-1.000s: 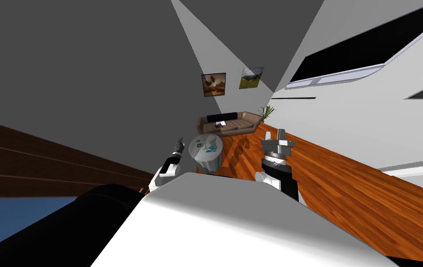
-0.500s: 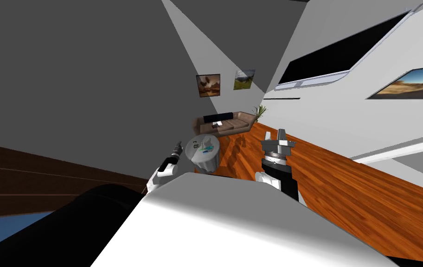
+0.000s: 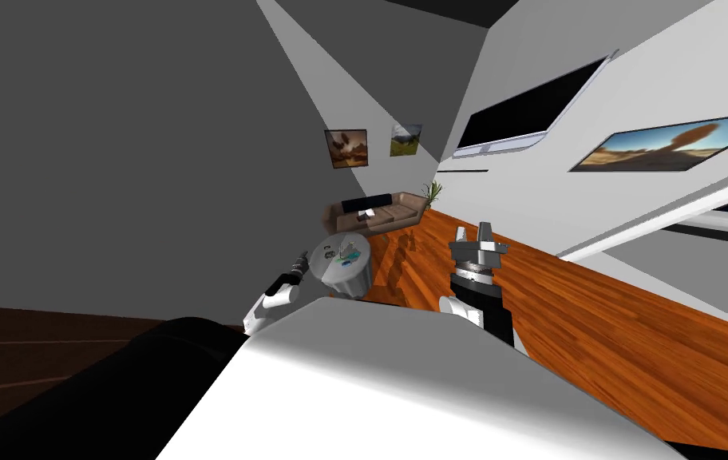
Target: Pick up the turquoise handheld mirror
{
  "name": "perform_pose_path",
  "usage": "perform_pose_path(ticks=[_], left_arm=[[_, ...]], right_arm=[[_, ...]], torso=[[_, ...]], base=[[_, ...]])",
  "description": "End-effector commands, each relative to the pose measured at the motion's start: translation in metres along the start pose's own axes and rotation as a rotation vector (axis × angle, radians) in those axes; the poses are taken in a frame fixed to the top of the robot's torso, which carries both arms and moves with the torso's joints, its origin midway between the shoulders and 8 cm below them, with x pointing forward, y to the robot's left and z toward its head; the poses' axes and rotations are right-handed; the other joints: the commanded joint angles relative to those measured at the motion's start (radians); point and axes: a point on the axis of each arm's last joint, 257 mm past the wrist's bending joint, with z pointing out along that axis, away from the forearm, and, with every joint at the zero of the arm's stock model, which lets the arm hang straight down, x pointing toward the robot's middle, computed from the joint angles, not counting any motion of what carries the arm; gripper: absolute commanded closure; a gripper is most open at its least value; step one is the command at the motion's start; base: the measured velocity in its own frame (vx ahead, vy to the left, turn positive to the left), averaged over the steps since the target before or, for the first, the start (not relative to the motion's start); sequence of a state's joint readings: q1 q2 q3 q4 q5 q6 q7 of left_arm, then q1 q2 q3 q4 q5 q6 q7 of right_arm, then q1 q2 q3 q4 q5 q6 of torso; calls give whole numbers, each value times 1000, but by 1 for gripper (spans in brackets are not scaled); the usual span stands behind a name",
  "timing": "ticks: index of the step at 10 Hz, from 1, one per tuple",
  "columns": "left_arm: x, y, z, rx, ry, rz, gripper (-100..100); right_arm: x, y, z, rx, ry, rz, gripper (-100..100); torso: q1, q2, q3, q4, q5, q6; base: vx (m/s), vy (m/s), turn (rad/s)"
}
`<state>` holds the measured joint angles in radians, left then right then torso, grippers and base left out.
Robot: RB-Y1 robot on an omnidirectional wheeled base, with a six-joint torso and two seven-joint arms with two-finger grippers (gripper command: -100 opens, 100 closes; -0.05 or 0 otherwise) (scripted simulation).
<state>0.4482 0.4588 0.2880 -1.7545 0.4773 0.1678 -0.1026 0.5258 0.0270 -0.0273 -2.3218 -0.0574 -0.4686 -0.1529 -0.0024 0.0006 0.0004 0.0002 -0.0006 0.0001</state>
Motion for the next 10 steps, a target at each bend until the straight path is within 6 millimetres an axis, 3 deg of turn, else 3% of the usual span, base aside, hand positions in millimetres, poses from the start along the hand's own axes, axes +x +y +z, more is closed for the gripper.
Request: perform_pose_path(ticks=[1, 2, 4, 10], left_arm=[[-11, 20, 0, -57, -12, -10, -100], [-25, 34, 3, -107, -23, -28, -100], [-29, 46, 1, -136, -31, -31, -100], [-83, 120, -7, -367, -96, -107, -100]], right_arm=[[0, 0, 0, 0, 0, 0, 0], [0, 0, 0, 0, 0, 0, 0], [0, 0, 0, 0, 0, 0, 0], [0, 0, 0, 0, 0, 0, 0]], torso=[[0, 0, 0, 0, 0, 0], [0, 0, 0, 0, 0, -1], [1, -1, 0, 0, 0, -1], [0, -1, -1, 0, 0, 0]], base=[[4, -39, -116], [15, -46, -207], [4, -25, -51], [11, -41, -177]])
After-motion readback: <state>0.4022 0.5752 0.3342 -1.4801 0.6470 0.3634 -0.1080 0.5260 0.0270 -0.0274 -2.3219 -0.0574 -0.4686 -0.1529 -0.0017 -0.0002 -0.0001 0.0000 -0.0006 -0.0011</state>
